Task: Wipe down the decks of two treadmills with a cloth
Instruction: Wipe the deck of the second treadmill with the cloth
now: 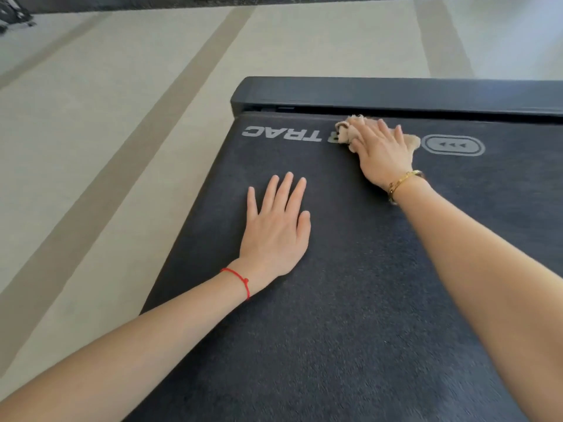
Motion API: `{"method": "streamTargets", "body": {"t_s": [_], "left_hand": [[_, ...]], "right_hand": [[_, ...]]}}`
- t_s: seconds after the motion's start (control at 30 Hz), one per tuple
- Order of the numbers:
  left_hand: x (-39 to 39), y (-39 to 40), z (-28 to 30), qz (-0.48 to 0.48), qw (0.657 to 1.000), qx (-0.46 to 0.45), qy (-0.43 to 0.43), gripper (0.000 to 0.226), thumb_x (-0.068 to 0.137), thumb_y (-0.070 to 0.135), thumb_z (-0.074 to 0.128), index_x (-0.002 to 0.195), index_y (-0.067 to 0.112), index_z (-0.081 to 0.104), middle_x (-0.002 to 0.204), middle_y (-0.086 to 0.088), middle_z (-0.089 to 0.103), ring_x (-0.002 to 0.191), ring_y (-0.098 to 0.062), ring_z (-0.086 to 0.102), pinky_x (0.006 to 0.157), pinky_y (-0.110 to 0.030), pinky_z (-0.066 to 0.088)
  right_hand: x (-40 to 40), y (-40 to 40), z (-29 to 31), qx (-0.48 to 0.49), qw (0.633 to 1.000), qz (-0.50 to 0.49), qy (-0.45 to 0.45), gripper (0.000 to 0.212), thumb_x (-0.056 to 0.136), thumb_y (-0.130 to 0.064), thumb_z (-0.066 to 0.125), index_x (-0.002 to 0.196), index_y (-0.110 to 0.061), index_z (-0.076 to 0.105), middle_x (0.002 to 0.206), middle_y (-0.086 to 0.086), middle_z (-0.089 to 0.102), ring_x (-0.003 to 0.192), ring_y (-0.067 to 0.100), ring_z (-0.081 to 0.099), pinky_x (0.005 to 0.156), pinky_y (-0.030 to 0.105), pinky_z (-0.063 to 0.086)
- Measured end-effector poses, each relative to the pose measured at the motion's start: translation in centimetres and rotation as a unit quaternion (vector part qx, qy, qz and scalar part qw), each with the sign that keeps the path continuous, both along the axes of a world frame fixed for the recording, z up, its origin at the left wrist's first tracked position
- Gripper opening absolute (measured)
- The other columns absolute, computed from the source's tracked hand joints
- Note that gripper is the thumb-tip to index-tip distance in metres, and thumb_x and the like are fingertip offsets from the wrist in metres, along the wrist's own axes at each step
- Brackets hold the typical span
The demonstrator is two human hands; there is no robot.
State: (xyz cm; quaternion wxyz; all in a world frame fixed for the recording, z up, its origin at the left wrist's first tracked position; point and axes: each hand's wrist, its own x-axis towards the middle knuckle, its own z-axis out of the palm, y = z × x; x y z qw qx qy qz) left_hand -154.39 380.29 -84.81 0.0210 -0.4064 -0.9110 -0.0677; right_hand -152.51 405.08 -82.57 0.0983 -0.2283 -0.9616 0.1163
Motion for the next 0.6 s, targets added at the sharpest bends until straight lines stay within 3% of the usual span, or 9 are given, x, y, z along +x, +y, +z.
{"method": "streamTargets", "body": {"t_s": [0.1,0.23,0.37,0.5,0.6], "left_hand": [[-0.2,-0.1,0.1,0.000,1.000,-0.006,0.005,0.066,0.096,0.047,0.001,0.158,0.026,0.003,0.166,0.003,0.003,0.153,-0.019,-0.002,0.122,-0.056,0.006],[-0.6,-0.2,-0.1,-0.002,1.000,-0.007,-0.002,0.063,0.098,0.047,0.005,0.158,0.027,0.002,0.166,0.004,0.001,0.153,-0.017,-0.004,0.122,-0.054,0.004],[-0.8,-0.2,-0.2,-0.005,1.000,-0.007,-0.007,0.062,0.100,0.047,0.007,0.158,0.028,0.001,0.166,0.005,0.000,0.153,-0.017,-0.005,0.123,-0.053,0.002],[-0.8,-0.4,-0.4,-0.002,1.000,-0.003,-0.005,0.062,0.100,0.047,0.007,0.158,0.027,0.002,0.166,0.004,0.001,0.153,-0.018,-0.004,0.122,-0.054,0.002],[-0.6,-0.3,-0.4,0.002,1.000,-0.002,-0.006,0.061,0.100,0.046,0.010,0.158,0.027,0.004,0.166,0.003,0.003,0.153,-0.018,-0.003,0.122,-0.054,0.002]], "right_hand": [[-2.3,-1.3,-0.1,-0.001,0.998,0.064,0.023,0.044,0.105,-0.025,0.030,0.149,-0.023,0.032,0.152,0.008,0.039,0.143,0.029,0.026,0.119,0.052,0.010],[-0.9,0.8,-0.1,-0.012,0.993,0.118,0.016,0.046,0.105,-0.021,0.035,0.150,-0.027,0.031,0.158,0.003,0.028,0.146,0.031,0.021,0.119,0.048,0.005],[2.5,5.1,0.1,-0.001,0.999,0.050,0.006,0.047,0.105,-0.022,0.036,0.151,-0.027,0.030,0.159,0.006,0.029,0.145,0.033,0.023,0.119,0.046,0.008],[5.4,5.0,0.7,-0.008,0.999,-0.019,0.027,0.042,0.104,-0.027,0.037,0.146,-0.023,0.040,0.141,0.017,0.050,0.126,0.040,0.045,0.104,0.046,0.028],[7.3,1.9,0.4,-0.033,0.998,0.000,0.049,0.040,0.104,-0.026,0.037,0.144,-0.020,0.042,0.139,0.012,0.052,0.128,0.035,0.045,0.105,0.045,0.024]]}}
